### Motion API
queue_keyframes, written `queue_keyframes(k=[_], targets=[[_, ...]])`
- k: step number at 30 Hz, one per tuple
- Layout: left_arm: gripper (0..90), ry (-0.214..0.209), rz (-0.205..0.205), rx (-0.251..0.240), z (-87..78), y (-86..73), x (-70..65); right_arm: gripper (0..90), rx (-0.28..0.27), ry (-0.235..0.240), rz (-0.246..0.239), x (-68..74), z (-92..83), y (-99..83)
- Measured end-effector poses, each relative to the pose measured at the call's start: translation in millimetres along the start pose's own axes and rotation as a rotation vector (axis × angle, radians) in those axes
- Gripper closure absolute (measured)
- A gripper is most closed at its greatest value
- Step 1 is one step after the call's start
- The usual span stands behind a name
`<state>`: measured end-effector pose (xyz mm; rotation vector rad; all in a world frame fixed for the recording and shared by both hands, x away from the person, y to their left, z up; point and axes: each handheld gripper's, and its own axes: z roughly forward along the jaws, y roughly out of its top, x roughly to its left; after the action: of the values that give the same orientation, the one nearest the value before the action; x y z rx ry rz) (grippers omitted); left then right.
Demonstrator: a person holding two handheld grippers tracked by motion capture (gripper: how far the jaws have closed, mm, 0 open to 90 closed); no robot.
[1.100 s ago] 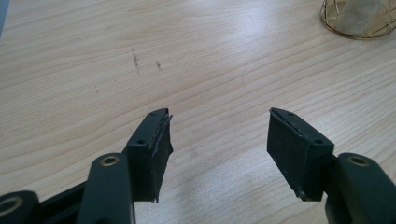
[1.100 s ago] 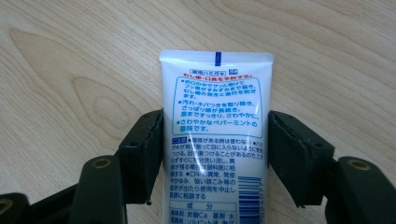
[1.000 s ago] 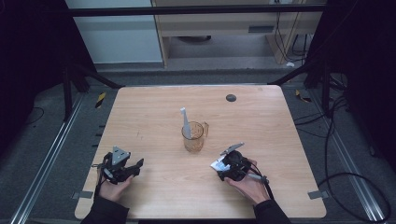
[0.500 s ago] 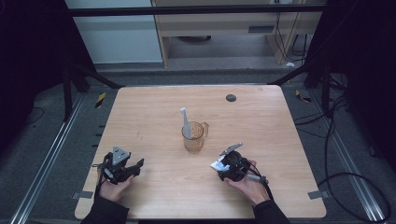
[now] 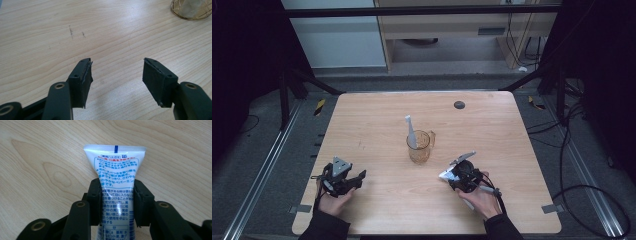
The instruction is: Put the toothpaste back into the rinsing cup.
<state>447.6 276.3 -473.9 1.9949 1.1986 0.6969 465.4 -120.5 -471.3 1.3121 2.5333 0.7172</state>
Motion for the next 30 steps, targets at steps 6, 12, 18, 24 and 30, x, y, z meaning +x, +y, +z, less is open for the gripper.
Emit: queue_keyframes(k=[6,12,18,24,30], targets=[[39.7,0.001,-0.001,-0.001,-0.5,0.2,0.3,68.3,-0.011,0.004,-0.002,-0.4,-5.2,-0.6],[39.8,0.003,-0.003,-0.001,-0.7,0.1,0.7,69.3,-0.046,0.025,0.019,-4.1,-16.0,-0.6],[39.8,0.003,-0.003,-0.003,-0.7,0.5,0.4,69.3,-0.104,0.042,0.026,-6.2,-31.2,0.6],[39.9,0.007,-0.001,-0.003,-1.3,0.6,0.0,69.2,-0.235,0.047,0.034,-8.2,-48.2,4.2],[39.9,0.006,-0.005,-0.002,-1.0,0.4,0.1,69.3,-0.353,0.063,0.078,-12.2,-63.9,11.6]])
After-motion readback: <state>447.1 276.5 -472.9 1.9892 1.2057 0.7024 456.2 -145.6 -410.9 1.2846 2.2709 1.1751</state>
